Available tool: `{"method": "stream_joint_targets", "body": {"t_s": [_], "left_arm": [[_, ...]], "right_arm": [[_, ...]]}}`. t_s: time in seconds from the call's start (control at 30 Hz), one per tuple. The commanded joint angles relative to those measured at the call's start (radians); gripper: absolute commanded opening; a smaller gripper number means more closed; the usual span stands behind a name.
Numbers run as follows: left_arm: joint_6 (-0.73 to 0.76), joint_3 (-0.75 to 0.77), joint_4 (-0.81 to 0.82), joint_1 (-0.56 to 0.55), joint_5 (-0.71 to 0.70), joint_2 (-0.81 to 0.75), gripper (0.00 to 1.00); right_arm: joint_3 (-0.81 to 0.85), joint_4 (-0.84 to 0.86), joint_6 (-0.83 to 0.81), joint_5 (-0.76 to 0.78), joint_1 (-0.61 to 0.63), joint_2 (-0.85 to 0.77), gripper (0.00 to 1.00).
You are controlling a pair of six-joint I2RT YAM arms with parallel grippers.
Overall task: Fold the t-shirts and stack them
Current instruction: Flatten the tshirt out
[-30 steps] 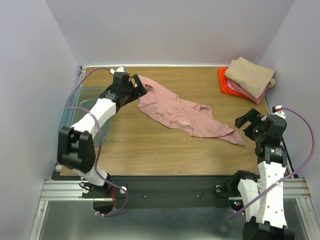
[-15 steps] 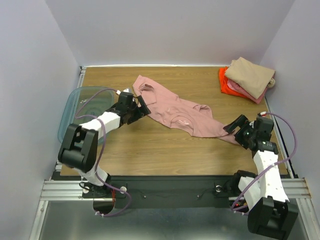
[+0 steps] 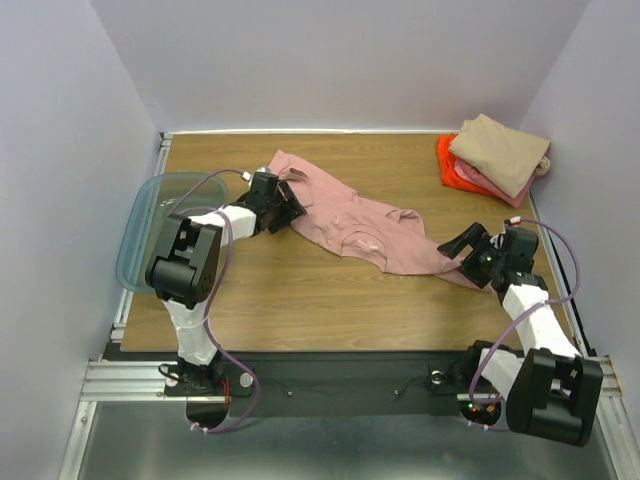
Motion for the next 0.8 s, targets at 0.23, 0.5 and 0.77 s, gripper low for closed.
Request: {"method": "stream_joint_targets", "body": {"t_s": [0.23, 0.5, 0.77], "left_arm": [[-0.013, 0.011, -0.077, -0.002, -0.061, 0.029, 0.27], [-0.005, -0.052, -0.070, -0.002, -0.090, -0.074, 0.00], [0.022, -0.081, 0.016, -0.002, -0.001, -0.118, 0.00]], "right_arm": [[0.017, 0.176, 0.034, 0.038, 0.048, 0.129, 0.90], [0.040, 0.222, 0.059, 0.104, 0.099, 0.213, 0.81], [0.040, 0.274, 0.075, 0.144, 0.120, 0.245, 0.37]]}}
